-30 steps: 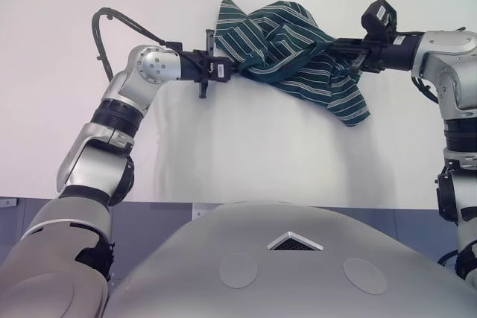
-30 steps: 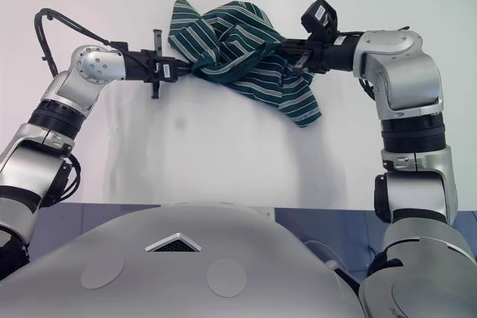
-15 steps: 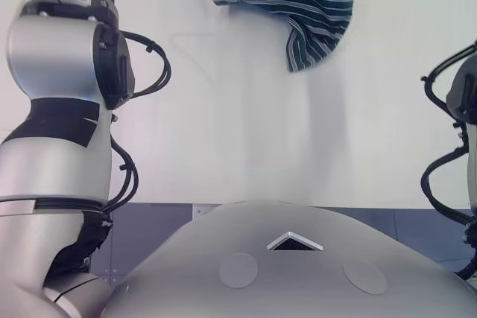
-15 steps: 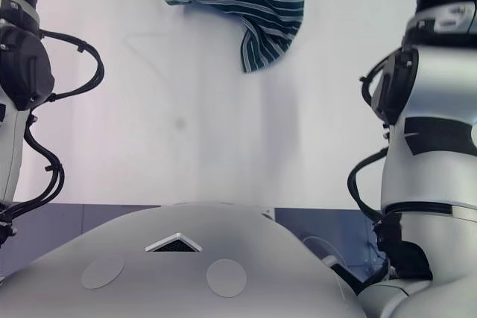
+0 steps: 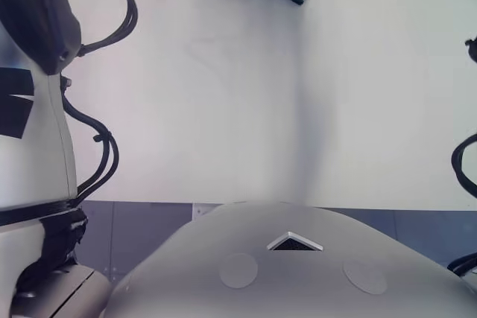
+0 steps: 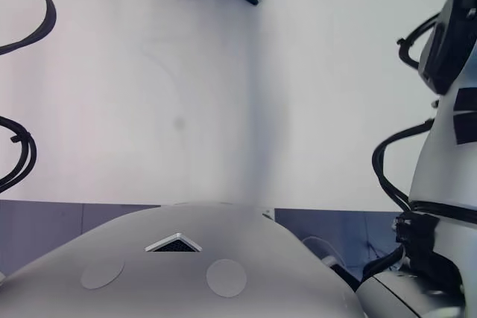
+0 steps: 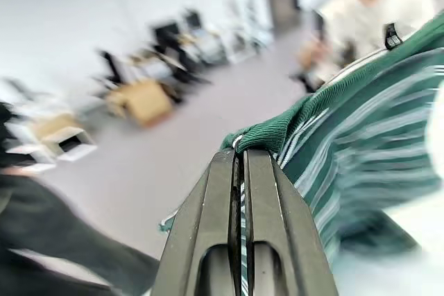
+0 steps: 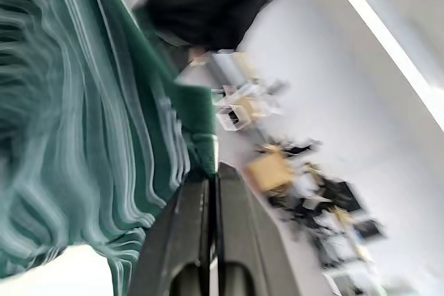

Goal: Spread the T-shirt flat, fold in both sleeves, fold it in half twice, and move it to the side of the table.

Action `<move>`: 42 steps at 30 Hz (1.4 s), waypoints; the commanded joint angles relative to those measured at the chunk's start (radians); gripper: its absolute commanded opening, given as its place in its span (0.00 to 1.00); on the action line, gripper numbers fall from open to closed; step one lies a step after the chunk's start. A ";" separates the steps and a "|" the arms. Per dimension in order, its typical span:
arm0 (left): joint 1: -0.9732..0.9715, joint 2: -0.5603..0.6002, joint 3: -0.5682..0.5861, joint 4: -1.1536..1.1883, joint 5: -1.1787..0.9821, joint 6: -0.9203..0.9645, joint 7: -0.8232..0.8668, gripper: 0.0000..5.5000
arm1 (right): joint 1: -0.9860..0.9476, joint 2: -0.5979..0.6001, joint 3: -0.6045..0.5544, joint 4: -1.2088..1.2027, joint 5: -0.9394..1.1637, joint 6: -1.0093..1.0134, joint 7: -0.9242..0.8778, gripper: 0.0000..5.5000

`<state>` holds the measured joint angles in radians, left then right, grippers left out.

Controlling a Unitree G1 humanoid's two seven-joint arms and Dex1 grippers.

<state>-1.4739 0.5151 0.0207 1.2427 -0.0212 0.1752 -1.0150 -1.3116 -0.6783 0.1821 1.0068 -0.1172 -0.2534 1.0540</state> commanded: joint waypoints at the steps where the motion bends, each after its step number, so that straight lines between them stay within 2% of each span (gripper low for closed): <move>1: 0.834 0.439 -0.127 -1.273 -0.486 0.662 -0.491 0.00 | 0.852 -0.409 0.020 -1.223 0.437 0.521 0.327 0.00; 3: 1.143 0.520 -0.128 -1.590 -0.551 0.694 -0.471 0.00 | 1.112 -0.446 0.025 -1.470 0.476 0.676 0.230 0.00; 7: 1.613 0.507 -0.253 -1.714 -0.224 0.495 -0.299 0.00 | 1.461 -0.394 0.100 -1.590 0.321 0.820 0.088 0.00; 11: 1.826 0.498 -0.293 -1.706 0.032 0.406 -0.144 0.00 | 1.648 -0.328 0.150 -1.626 0.169 0.933 -0.019 0.00; 13: 1.879 0.508 -0.286 -1.711 0.084 0.394 -0.078 0.00 | 1.687 -0.304 0.163 -1.624 0.131 0.991 -0.087 0.00; 16: 1.954 0.559 -0.248 -1.781 0.059 0.408 -0.048 0.10 | 1.737 -0.306 0.145 -1.682 0.198 1.071 -0.131 0.11; 18: 2.004 0.625 -0.142 -1.848 -0.057 0.404 -0.129 0.15 | 1.766 -0.316 0.061 -1.765 0.327 1.124 -0.097 0.19; 20: 1.884 0.607 0.069 -1.884 -0.347 0.488 -0.237 0.15 | 1.653 -0.287 -0.166 -1.772 0.558 1.239 -0.021 0.19; 21: 1.754 0.569 0.133 -1.853 -0.486 0.559 -0.241 0.15 | 1.537 -0.251 -0.259 -1.722 0.661 1.314 -0.015 0.19; 22: 1.630 0.533 0.162 -1.809 -0.582 0.627 -0.230 0.15 | 1.420 -0.216 -0.320 -1.662 0.741 1.379 -0.020 0.19; 24: 1.410 0.431 0.129 -1.695 -0.655 0.713 -0.146 0.15 | 1.173 -0.107 -0.377 -1.498 0.842 1.497 -0.084 0.19; 26: 1.226 0.254 0.057 -1.538 -0.605 0.801 0.051 0.15 | 0.983 0.024 -0.376 -1.301 0.809 1.545 -0.214 0.19; 29: 1.096 0.068 -0.051 -1.287 -0.472 0.826 0.272 0.24 | 0.884 0.143 -0.292 -1.020 0.689 1.437 -0.345 0.26; 32: 0.997 -0.083 -0.047 -1.002 -0.423 0.768 0.379 0.25 | 0.833 0.225 -0.239 -0.762 0.599 1.299 -0.391 0.30; 36: 0.953 -0.128 -0.059 -0.813 -0.358 0.677 0.403 0.25 | 0.765 0.286 -0.241 -0.548 0.573 1.211 -0.371 0.30; 40: 0.967 -0.070 -0.028 -0.837 -0.374 0.705 0.367 0.25 | 0.715 0.336 -0.272 -0.417 0.589 1.163 -0.352 0.30; 42: 0.972 -0.050 -0.011 -0.855 -0.390 0.735 0.347 0.25 | 0.721 0.347 -0.292 -0.397 0.602 1.158 -0.343 0.24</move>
<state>-0.5132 0.4342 -0.0109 0.4077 -0.4031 0.8773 -0.6579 -0.5780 -0.3403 -0.0877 0.5846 0.4715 0.9141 0.7026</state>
